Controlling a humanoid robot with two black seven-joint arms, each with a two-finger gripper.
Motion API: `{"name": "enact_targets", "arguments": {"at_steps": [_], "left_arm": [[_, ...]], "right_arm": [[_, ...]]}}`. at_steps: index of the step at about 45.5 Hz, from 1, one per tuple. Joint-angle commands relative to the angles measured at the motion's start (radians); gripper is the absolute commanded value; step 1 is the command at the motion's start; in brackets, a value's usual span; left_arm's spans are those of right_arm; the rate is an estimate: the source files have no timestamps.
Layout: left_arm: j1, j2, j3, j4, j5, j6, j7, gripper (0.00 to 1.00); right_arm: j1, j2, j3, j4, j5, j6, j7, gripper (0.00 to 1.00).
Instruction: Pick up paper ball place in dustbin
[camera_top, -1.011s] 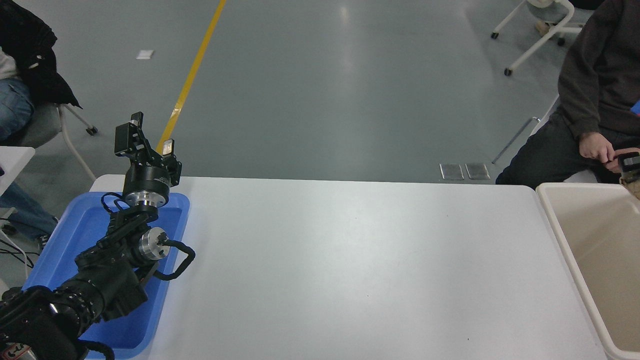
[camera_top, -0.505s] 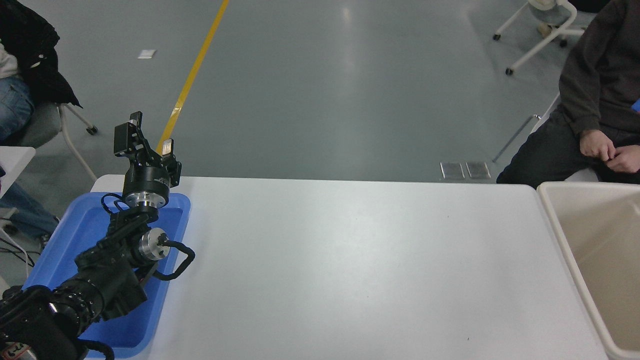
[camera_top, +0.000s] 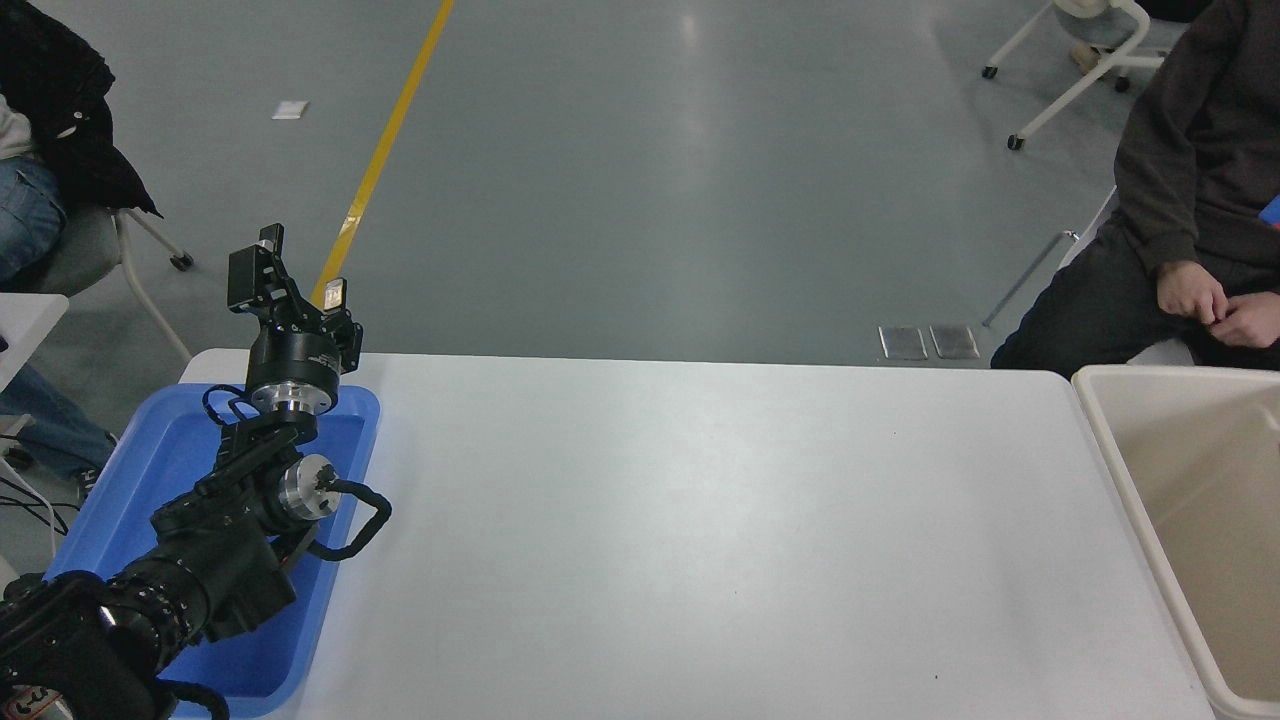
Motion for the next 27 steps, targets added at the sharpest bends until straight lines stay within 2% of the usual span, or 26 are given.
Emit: {"name": "enact_targets", "arguments": {"at_steps": [1, 8, 16, 18, 19, 21, 23, 24, 25, 27], "left_arm": [[0.0, 0.0, 0.0, 0.0, 0.0, 0.0, 0.0, 1.0], [0.0, 0.0, 0.0, 0.0, 0.0, 0.0, 0.0, 1.0], [0.0, 0.0, 0.0, 0.0, 0.0, 0.0, 0.0, 1.0], [0.0, 0.0, 0.0, 0.0, 0.0, 0.0, 0.0, 1.0], [0.0, 0.0, 0.0, 0.0, 0.0, 0.0, 0.0, 1.0], [0.0, 0.0, 0.0, 0.0, 0.0, 0.0, 0.0, 1.0], [0.0, 0.0, 0.0, 0.0, 0.0, 0.0, 0.0, 1.0], [0.0, 0.0, 0.0, 0.0, 0.0, 0.0, 0.0, 1.0], [0.0, 0.0, 0.0, 0.0, 0.0, 0.0, 0.0, 1.0], [-0.001, 0.0, 0.0, 0.0, 0.0, 0.0, 0.0, 1.0]], "right_arm": [[-0.139, 0.103, 0.07, -0.103, 0.131, -0.083, -0.03, 0.0], [-0.169, 0.131, 0.071, -0.117, 0.2, -0.114, -0.052, 0.0], [-0.192, 0.137, 0.088, -0.131, 0.237, -0.143, -0.055, 0.02], [-0.194, 0.139, 0.094, -0.131, 0.237, -0.151, -0.056, 0.11], [-0.194, 0.139, 0.099, -0.131, 0.237, -0.154, -0.06, 0.19], [-0.194, 0.139, 0.116, -0.132, 0.239, -0.168, -0.066, 0.48], [-0.194, 0.14, 0.143, -0.132, 0.239, -0.18, -0.073, 0.66], [-0.194, 0.143, 0.159, -0.132, 0.239, -0.18, -0.075, 0.8], [-0.194, 0.145, 0.165, -0.132, 0.239, -0.18, -0.078, 1.0], [-0.192, 0.145, 0.171, -0.132, 0.239, -0.182, -0.078, 1.0]]}}
